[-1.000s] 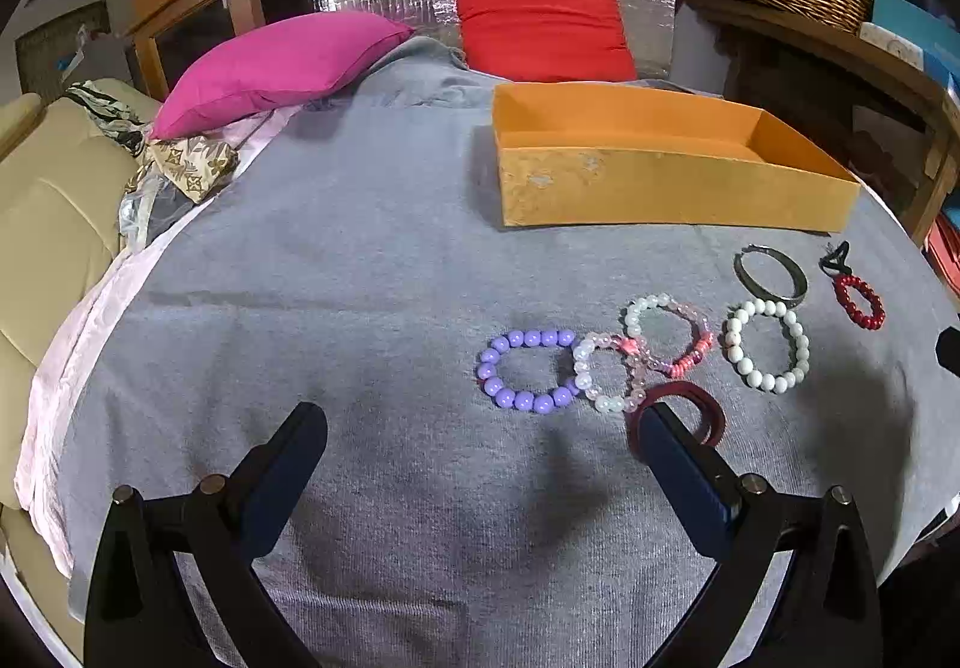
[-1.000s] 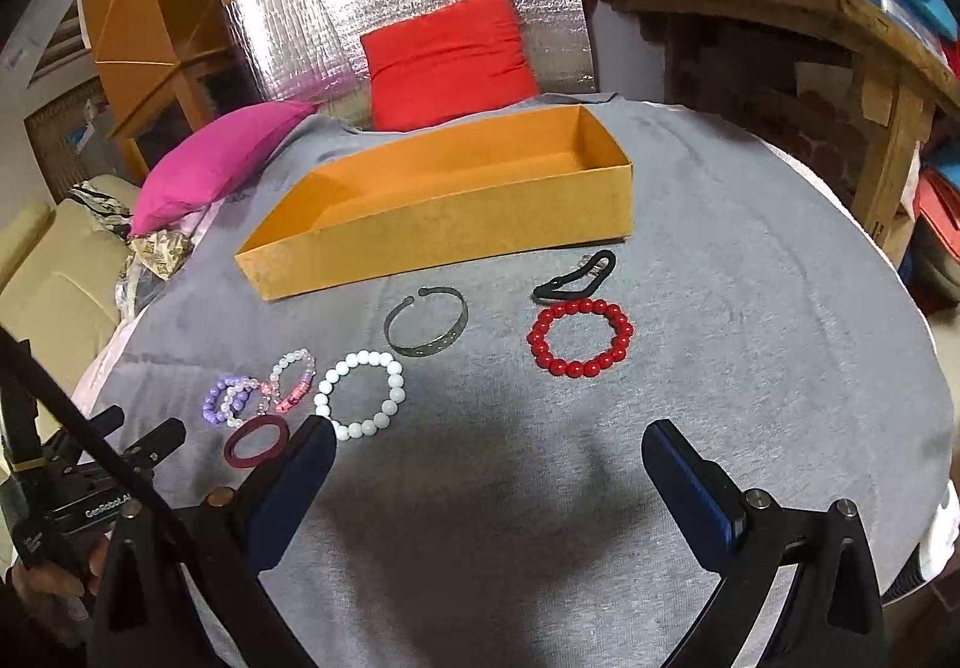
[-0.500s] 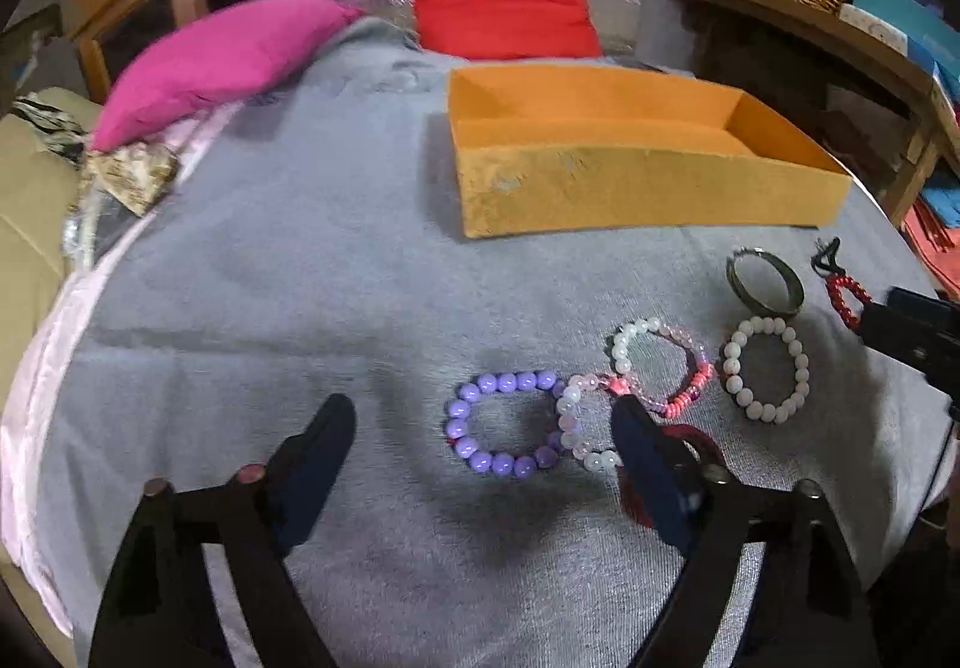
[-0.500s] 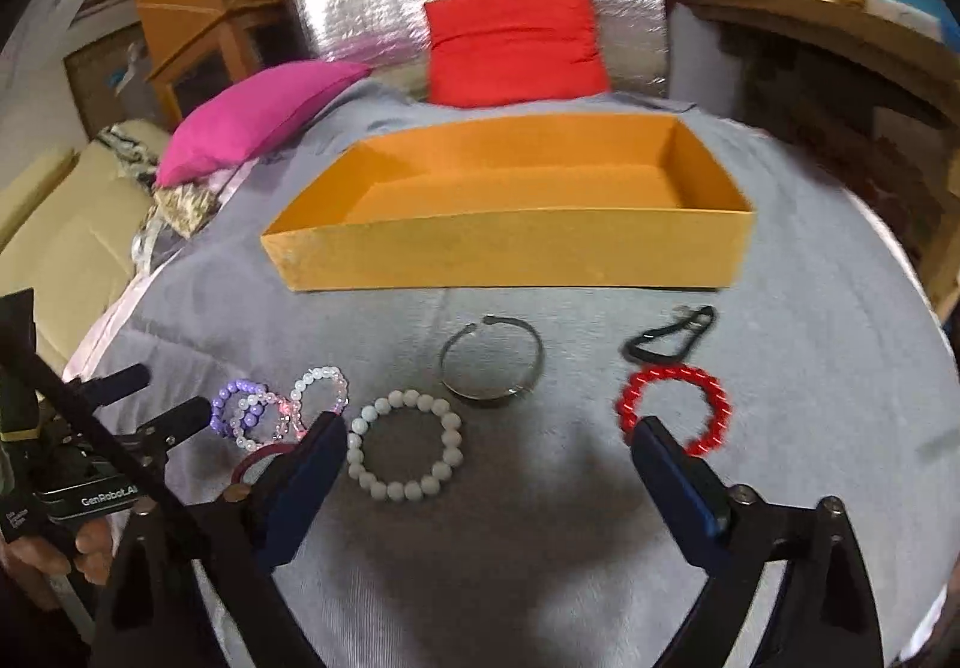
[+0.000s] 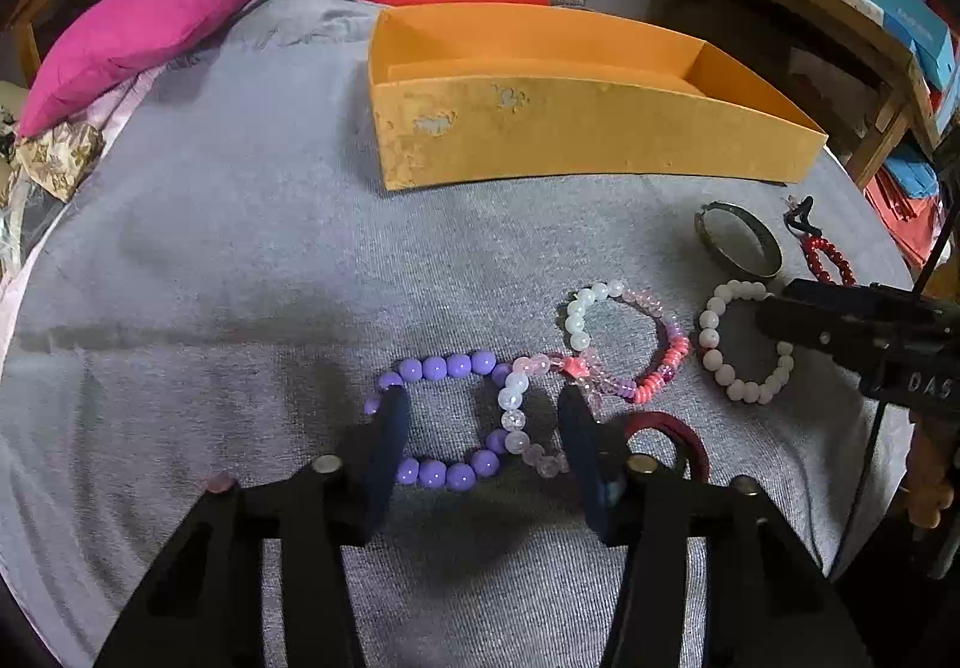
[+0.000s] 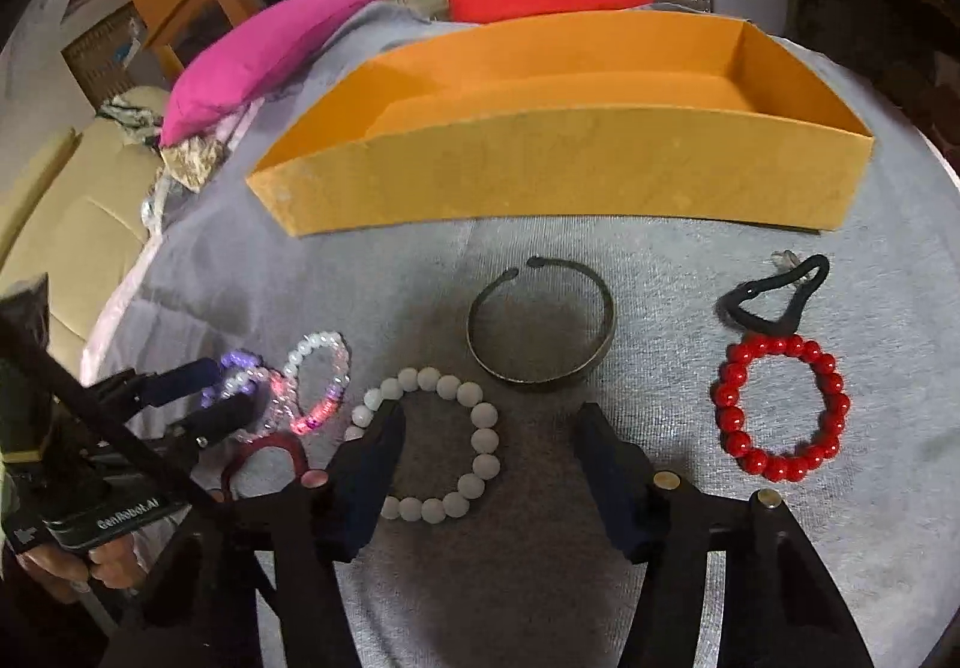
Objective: Organize jewelry
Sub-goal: 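Grasp the pink-and-white bead bracelet with the left tool while the right tool grasps the white bead bracelet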
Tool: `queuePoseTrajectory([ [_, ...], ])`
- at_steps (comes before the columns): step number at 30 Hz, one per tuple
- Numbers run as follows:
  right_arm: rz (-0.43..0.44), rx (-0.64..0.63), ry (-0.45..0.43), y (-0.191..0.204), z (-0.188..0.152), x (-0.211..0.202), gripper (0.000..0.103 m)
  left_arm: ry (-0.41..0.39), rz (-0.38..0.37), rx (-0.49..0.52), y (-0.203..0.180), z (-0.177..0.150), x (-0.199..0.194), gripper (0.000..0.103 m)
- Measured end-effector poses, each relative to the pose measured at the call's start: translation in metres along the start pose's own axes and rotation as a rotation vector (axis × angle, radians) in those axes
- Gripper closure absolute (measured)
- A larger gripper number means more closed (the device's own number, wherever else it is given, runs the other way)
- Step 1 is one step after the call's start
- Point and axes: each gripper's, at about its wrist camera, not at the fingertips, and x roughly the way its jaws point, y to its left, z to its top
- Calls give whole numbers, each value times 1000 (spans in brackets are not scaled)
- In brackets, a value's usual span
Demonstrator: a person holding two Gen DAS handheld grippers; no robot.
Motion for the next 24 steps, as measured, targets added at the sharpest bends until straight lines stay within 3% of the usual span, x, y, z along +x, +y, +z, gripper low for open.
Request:
queuePoseTrajectory([
  [3, -27, -34, -3, 5, 1, 5, 42, 8, -10, -3, 2, 0, 3, 67],
  [5, -52, -67, 4, 8, 0, 7, 51, 3, -16, 4, 1, 0, 3, 74],
  [7, -94, -107, -3, 12, -1, 9, 59, -1, -32, 7, -1, -1, 2, 87],
  [11, -122, -150, -18, 17, -5, 6, 86, -16, -27, 18, -4, -4, -2, 90],
  [13, -125, -162, -27, 16, -8, 1, 91, -29, -32, 16, -4, -4, -5, 91],
  [24, -45, -119, -118, 1, -11, -31, 93, -125, -81, 36, -2, -4, -38, 95],
])
